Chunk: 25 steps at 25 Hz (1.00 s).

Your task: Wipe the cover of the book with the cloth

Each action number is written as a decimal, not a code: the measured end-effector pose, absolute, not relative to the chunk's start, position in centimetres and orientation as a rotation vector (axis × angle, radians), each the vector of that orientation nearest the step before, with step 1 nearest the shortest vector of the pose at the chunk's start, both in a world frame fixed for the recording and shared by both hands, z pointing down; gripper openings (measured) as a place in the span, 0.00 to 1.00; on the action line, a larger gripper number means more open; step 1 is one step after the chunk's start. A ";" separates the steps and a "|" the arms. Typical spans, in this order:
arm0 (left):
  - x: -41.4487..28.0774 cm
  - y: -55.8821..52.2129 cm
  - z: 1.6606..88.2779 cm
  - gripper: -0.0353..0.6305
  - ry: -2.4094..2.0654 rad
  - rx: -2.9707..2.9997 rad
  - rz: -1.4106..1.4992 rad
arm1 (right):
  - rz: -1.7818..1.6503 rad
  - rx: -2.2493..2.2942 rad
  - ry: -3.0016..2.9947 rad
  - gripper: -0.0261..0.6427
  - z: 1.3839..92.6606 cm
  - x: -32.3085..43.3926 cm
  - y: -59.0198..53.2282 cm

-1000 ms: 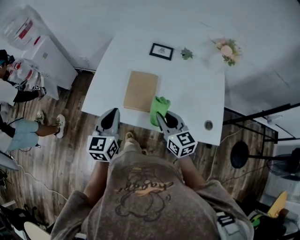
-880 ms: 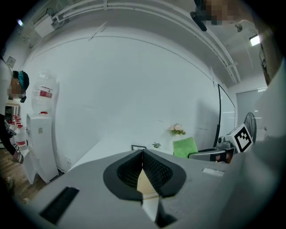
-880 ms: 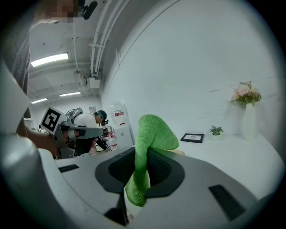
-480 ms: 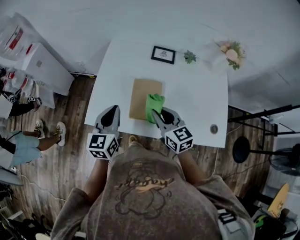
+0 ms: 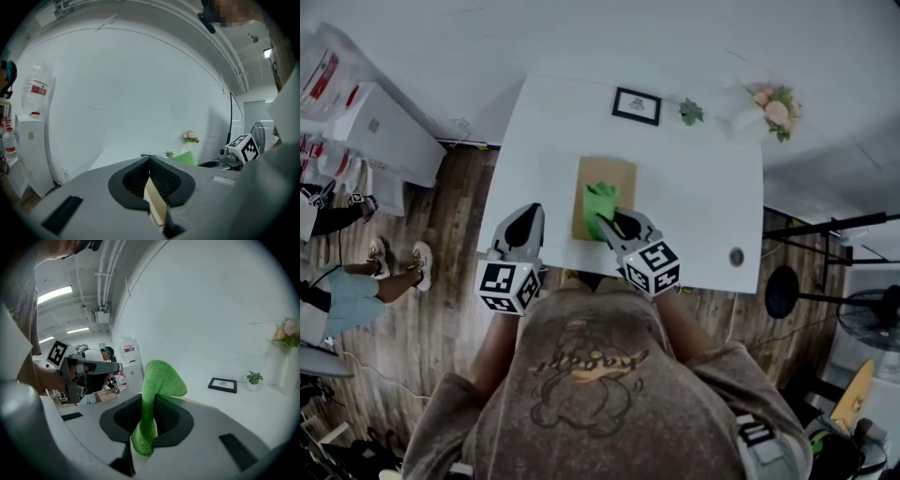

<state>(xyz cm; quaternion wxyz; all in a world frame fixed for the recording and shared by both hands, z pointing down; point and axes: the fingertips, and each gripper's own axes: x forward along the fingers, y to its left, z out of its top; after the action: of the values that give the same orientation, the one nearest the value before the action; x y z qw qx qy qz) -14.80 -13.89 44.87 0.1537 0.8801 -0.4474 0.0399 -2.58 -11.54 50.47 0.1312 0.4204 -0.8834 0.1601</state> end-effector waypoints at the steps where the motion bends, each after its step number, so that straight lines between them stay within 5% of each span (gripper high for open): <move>1: -15.1 -14.0 44.9 0.06 -1.290 2.518 0.112 | 0.464 1.201 -2.566 0.13 50.8 -3.0 -11.8; 25: -15.8 -14.6 46.3 0.06 -1.521 2.341 0.094 | 0.391 0.672 -2.404 0.13 61.2 -6.2 -12.7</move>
<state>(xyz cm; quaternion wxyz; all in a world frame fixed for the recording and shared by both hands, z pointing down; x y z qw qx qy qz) -15.82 -14.57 46.31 0.1731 0.8254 -0.5363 0.0331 -6.19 -12.70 61.15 0.3025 0.2533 -0.9069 0.1475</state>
